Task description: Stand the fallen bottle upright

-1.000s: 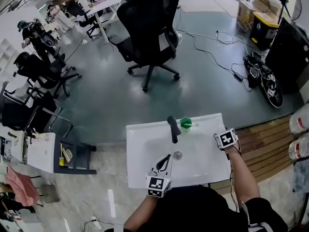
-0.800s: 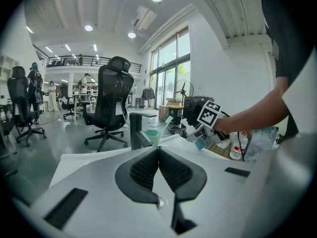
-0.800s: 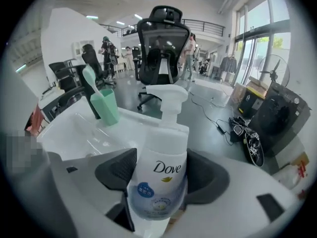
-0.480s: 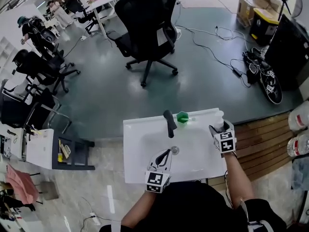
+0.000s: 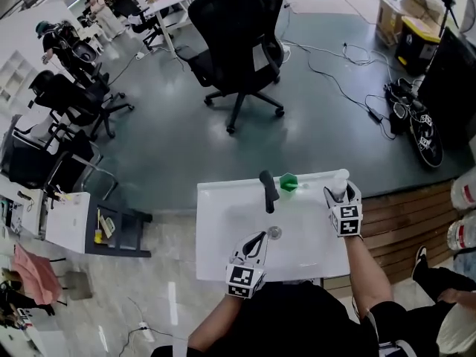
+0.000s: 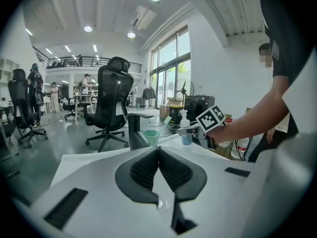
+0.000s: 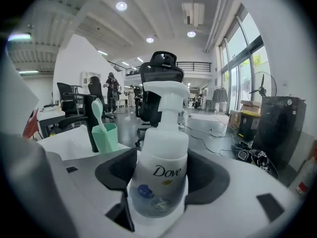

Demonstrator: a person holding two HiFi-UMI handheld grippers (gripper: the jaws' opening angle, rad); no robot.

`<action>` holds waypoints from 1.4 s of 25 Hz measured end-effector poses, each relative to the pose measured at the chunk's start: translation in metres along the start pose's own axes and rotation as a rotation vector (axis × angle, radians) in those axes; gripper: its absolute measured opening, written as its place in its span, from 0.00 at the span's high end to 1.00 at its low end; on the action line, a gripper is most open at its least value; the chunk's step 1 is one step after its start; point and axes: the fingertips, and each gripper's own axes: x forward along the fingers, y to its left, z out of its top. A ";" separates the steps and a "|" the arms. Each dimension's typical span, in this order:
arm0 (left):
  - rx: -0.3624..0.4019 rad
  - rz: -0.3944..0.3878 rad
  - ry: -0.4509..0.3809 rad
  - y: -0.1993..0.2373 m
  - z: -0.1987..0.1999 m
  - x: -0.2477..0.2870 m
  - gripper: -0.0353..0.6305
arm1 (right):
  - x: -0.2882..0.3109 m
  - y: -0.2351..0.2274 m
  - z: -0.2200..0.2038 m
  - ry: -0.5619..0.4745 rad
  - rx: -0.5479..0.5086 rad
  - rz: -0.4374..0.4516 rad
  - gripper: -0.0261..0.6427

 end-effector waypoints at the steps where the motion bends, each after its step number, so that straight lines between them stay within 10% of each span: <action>1: 0.000 0.002 0.004 0.000 -0.001 -0.001 0.92 | 0.004 0.000 0.003 -0.012 -0.002 -0.005 0.49; 25: -0.004 0.051 -0.024 0.003 0.002 -0.014 0.92 | -0.021 0.013 0.012 -0.114 -0.055 -0.011 0.47; 35: 0.000 0.038 -0.049 0.001 0.011 0.001 0.92 | -0.096 0.032 0.048 -0.225 -0.057 0.028 0.67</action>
